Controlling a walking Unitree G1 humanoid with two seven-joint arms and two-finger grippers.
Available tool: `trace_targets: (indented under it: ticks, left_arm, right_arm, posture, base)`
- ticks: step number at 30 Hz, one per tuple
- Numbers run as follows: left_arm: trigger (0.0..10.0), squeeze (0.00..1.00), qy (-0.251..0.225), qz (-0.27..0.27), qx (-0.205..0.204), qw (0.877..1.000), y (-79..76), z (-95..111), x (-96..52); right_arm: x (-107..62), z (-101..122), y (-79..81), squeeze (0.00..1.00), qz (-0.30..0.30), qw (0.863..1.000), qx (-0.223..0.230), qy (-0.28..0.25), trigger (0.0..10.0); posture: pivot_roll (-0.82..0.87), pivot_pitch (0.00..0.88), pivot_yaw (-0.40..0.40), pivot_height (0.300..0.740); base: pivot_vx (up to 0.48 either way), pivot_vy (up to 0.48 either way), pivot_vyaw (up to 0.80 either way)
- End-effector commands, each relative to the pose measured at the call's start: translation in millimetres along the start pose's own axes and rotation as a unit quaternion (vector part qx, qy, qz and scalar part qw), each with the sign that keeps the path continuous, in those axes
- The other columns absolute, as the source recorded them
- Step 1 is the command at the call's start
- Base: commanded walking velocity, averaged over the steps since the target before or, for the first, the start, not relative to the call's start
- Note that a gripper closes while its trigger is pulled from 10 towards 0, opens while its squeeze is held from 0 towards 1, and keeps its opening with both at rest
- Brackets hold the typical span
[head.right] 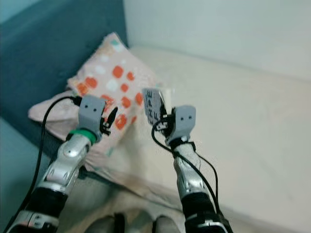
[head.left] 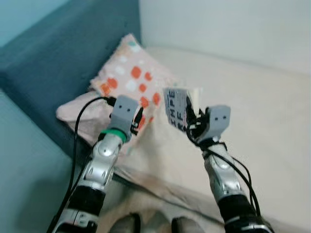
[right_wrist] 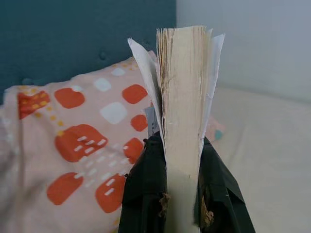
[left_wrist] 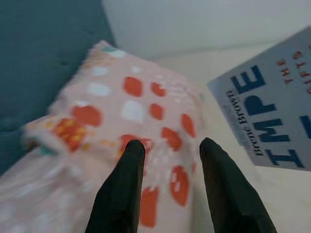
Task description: Clean up the room
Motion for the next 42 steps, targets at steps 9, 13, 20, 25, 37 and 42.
trace_targets:
  ticks: [9, 13, 20, 25, 37, 42]
  left_arm:
    - [10.0, 0.00, 0.006, -0.011, -0.004, 1.000, -6.5, -5.8, -2.3]
    - [10.0, 0.00, 0.009, -0.013, -0.003, 1.000, -6.8, -7.6, -3.7]
    - [10.0, 0.00, 0.012, -0.015, -0.002, 1.000, -6.9, -9.0, -4.7]
    - [10.0, 0.00, 0.014, -0.015, -0.001, 1.000, -7.2, -10.0, -5.3]
    - [10.0, 0.00, 0.022, -0.016, 0.002, 1.000, -6.9, -15.7, -7.8]
    - [10.0, 0.00, 0.023, -0.016, 0.003, 1.000, -7.1, -16.3, -8.3]
  right_arm:
    - [-1.3, 1.3, -4.8, 0.00, -0.010, 1.000, 0.008, -0.007, 10.0]
    - [-1.5, 1.1, -5.3, 0.00, -0.017, 1.000, 0.007, -0.007, 10.0]
    - [-2.5, -0.7, -6.9, 0.00, -0.022, 0.999, 0.024, -0.005, 10.0]
    - [-3.1, -0.7, -6.5, 0.00, -0.020, 0.999, 0.024, -0.005, 10.0]
    - [-4.3, -0.9, -7.1, 0.00, -0.020, 0.999, 0.027, -0.004, 10.0]
    - [-4.6, -0.6, -5.8, 0.00, -0.016, 0.999, 0.036, -0.005, 10.0]
  posture:
    - [-0.03, 0.010, 0.072, 0.740]
    - [-0.03, 0.017, 0.075, 0.740]
    - [-0.03, 0.021, 0.077, 0.720]
    - [-0.03, 0.024, 0.078, 0.700]
    - [-0.03, 0.028, 0.080, 0.665]
    - [-0.03, 0.030, 0.081, 0.645]
  base:
    - [0.000, 0.000, 0.00]
    - [0.000, 0.000, 0.00]
    - [0.000, 0.000, 0.00]
    - [0.000, 0.000, 0.00]
    - [0.000, 0.000, 0.00]
    - [0.000, 0.000, 0.00]
Point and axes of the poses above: a point about 5 cm out from each wrist's last joint towards the gripper, its own x axis pointing out of the wrist towards the gripper, its own z axis along the axis of the wrist's last joint, y = z × x, the point moved 5 cm from there along x, pointing out of the wrist towards the gripper, and after that the axes turned 3 degrees about x, right-handed, at the moved point
